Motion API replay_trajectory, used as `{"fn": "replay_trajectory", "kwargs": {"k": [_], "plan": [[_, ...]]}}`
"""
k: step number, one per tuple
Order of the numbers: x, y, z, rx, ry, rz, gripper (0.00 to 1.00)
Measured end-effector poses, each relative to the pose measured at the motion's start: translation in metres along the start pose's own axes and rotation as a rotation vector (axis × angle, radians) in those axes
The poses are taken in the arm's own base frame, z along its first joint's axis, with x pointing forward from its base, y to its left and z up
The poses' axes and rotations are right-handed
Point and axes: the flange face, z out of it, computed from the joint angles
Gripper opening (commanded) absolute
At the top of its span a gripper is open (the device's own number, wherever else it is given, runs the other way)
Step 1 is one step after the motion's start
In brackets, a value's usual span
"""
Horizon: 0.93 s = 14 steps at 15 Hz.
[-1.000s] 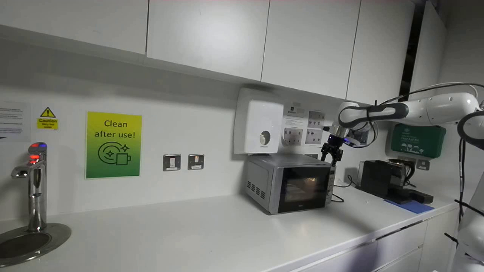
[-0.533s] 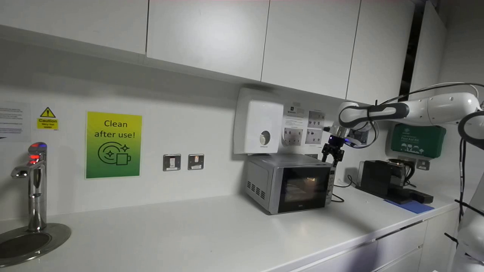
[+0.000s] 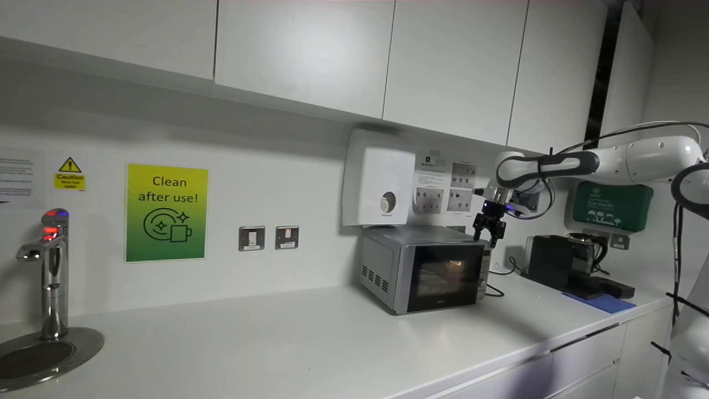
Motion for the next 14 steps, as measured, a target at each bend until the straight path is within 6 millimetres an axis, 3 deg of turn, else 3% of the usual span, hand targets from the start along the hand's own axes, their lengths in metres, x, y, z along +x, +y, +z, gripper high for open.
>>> {"fn": "replay_trajectory", "kwargs": {"k": [14], "plan": [[-0.0025,-0.0019,0.0068,0.013,-0.016,-0.005,1.0]]}}
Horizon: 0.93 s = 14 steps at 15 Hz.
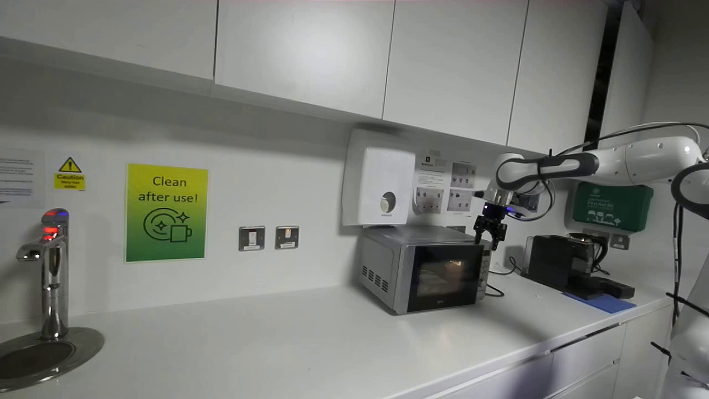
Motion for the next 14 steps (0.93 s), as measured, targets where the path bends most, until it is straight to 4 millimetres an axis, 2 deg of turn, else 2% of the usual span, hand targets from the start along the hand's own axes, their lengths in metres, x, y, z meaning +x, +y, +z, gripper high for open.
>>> {"fn": "replay_trajectory", "kwargs": {"k": [14], "plan": [[0.0015,0.0001,0.0008,-0.017,-0.066,-0.127,1.0]]}}
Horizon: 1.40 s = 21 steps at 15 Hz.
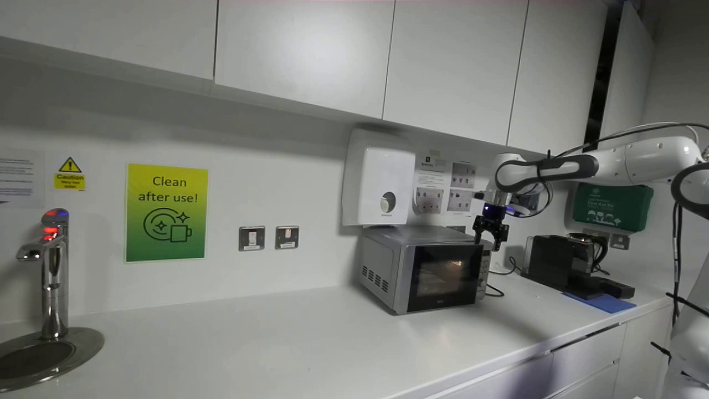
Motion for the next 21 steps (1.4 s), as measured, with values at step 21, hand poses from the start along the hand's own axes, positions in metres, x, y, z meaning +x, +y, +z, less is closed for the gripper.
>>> {"fn": "replay_trajectory", "kwargs": {"k": [21], "plan": [[0.0006,0.0076,0.0035,-0.028,-0.037,-0.024,1.0]]}}
